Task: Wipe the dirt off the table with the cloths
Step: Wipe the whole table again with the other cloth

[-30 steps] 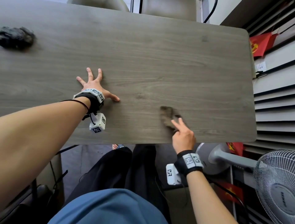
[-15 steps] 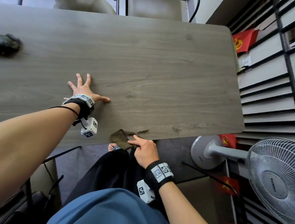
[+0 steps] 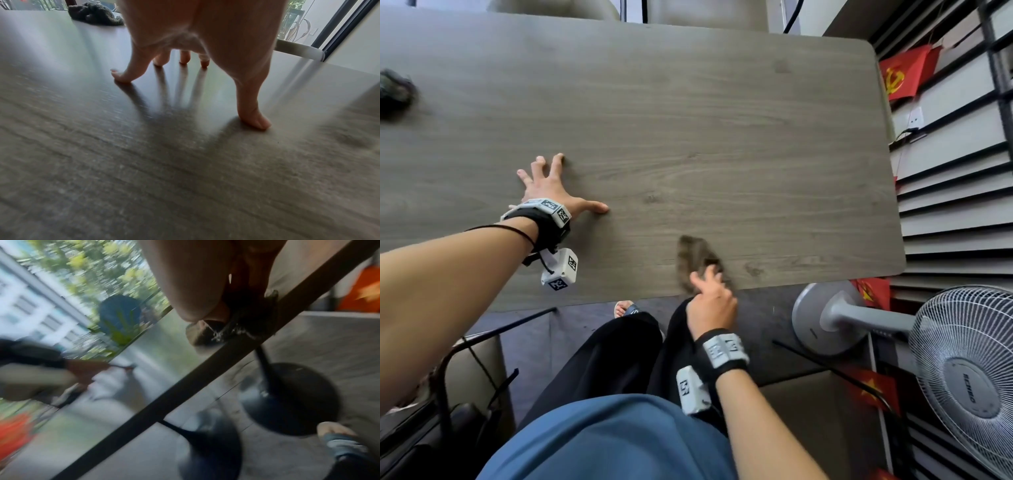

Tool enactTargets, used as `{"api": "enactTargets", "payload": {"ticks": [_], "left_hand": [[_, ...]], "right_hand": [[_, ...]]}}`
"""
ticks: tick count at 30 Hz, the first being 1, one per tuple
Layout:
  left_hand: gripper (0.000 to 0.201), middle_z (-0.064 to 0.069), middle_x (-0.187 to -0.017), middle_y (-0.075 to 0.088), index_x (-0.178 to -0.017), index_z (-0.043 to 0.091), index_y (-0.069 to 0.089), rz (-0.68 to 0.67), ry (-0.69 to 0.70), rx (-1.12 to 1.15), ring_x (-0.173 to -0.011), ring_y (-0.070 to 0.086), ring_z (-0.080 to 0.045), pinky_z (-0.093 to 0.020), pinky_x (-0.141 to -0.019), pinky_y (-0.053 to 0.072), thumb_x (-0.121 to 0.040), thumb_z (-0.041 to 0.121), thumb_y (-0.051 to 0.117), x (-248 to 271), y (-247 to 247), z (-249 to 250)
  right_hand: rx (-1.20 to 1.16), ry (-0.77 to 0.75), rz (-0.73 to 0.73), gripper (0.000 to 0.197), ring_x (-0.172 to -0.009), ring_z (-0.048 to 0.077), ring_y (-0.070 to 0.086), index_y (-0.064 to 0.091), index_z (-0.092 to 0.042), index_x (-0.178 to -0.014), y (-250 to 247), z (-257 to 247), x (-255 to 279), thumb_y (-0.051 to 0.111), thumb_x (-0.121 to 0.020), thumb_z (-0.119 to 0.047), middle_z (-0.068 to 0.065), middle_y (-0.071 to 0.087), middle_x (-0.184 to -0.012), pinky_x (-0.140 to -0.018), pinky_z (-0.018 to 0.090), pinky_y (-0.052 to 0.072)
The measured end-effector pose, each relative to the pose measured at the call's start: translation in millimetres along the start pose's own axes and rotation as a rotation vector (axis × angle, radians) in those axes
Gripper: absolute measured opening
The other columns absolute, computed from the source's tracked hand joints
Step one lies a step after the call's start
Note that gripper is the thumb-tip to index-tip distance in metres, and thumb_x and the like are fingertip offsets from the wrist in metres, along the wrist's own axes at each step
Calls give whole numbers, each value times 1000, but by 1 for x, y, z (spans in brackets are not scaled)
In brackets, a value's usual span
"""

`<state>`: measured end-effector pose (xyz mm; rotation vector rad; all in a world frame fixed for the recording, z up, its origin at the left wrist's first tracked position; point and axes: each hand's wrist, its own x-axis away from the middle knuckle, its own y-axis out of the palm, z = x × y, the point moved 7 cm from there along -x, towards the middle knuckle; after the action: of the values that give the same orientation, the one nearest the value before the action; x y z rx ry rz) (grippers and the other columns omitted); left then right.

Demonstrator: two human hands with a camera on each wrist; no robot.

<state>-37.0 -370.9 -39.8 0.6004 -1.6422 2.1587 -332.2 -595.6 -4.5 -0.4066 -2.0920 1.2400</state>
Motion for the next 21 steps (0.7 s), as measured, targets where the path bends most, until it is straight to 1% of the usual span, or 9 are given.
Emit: {"api": "enactTargets", "payload": {"ticks": [3,5,7,9,11,13,15,18,21], "left_hand": [[137,3,-158,15,-150,46,17,4,-14,-3,-151,4,-40,-59,-117,29,-36,74,89,-2,-2,5],[135,2,-157,17,-149,46,19,21,-25,-2,-150,7,-39,-57,-118,29,-36,73,90,-2,-3,5],[133,2,-156,19,-147,46,22,38,-27,-3,-149,10,-36,-56,-117,31,-36,73,89,-3,-3,4],[133,2,-155,19,-147,45,23,39,-26,-7,-148,11,-35,-56,-116,32,-36,72,90,-3,-3,4],[134,2,-156,19,-147,46,21,35,-28,1,-149,10,-35,-56,-117,30,-35,72,91,-4,-3,5],[135,2,-156,18,-148,47,21,38,-30,16,-150,8,-36,-57,-118,28,-35,72,91,-6,-3,4],[136,1,-157,17,-150,47,19,38,-30,13,-151,6,-37,-57,-120,25,-37,72,91,-6,-1,2],[138,1,-160,15,-154,46,16,43,-35,10,-152,4,-35,-54,-122,20,-40,72,90,-4,2,0],[139,-1,-161,15,-155,45,15,37,-55,17,-152,5,-34,-52,-123,19,-42,70,91,-4,4,2]], "right_hand": [[-65,-160,-208,43,-120,24,57,71,-30,-114,31,-41,26,50,-79,-16,2,49,-145,-89,35,49],[-216,-205,-277,44,-119,18,59,74,-30,-109,33,-52,29,49,-75,-16,-1,58,-136,-98,28,48],[-359,-184,-273,45,-110,13,64,77,-31,-101,22,-46,18,49,-73,-9,-6,68,-119,-98,23,48],[-451,-171,-165,45,-99,9,67,78,-29,-95,-2,-26,-1,49,-70,-6,-8,74,-103,-93,21,50],[-464,-173,25,42,-90,8,68,79,-25,-91,-40,8,-26,50,-68,-5,-7,76,-93,-89,17,50],[-443,-167,220,41,-88,10,68,78,-21,-92,-82,53,-50,50,-69,-3,-4,75,-93,-88,13,47],[-394,-104,368,40,-90,15,66,76,-18,-99,-115,109,-72,51,-73,-2,2,73,-97,-88,18,46],[-269,137,435,35,-96,32,61,71,-7,-112,-136,198,-94,58,-80,-1,16,64,-103,-89,30,44],[-184,238,411,25,-96,44,53,69,0,-102,-115,229,-93,58,-82,-11,22,54,-102,-88,41,42]]}}
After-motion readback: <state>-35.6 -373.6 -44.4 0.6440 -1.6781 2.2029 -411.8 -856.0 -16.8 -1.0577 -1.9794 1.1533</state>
